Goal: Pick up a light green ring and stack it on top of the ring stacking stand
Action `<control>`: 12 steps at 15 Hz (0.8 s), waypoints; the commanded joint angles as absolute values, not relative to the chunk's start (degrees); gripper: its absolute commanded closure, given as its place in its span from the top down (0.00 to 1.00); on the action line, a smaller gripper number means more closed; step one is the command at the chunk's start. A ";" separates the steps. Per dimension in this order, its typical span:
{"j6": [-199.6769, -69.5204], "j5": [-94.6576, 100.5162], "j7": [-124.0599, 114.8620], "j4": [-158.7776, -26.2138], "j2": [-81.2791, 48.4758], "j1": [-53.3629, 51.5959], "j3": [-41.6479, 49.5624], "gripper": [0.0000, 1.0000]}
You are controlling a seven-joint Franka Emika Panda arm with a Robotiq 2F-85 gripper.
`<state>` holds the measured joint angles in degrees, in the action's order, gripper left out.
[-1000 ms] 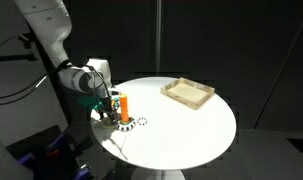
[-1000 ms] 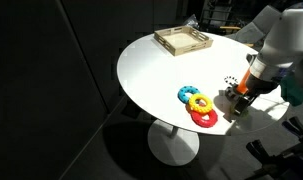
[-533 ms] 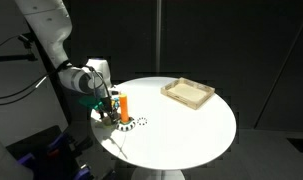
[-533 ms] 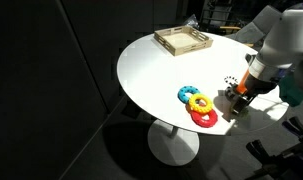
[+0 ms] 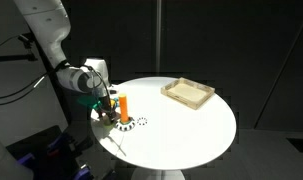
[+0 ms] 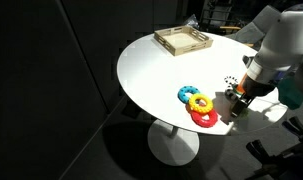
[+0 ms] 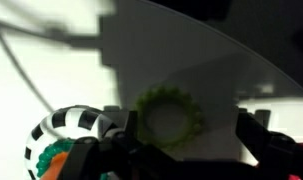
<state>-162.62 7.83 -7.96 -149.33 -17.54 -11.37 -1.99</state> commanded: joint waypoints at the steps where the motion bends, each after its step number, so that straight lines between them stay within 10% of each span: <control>1: -162.59 8.02 -8.55 -149.87 -16.38 -12.26 -2.18 1.00; 12: -162.99 7.72 -8.32 -150.40 -18.09 -12.71 -2.52 1.00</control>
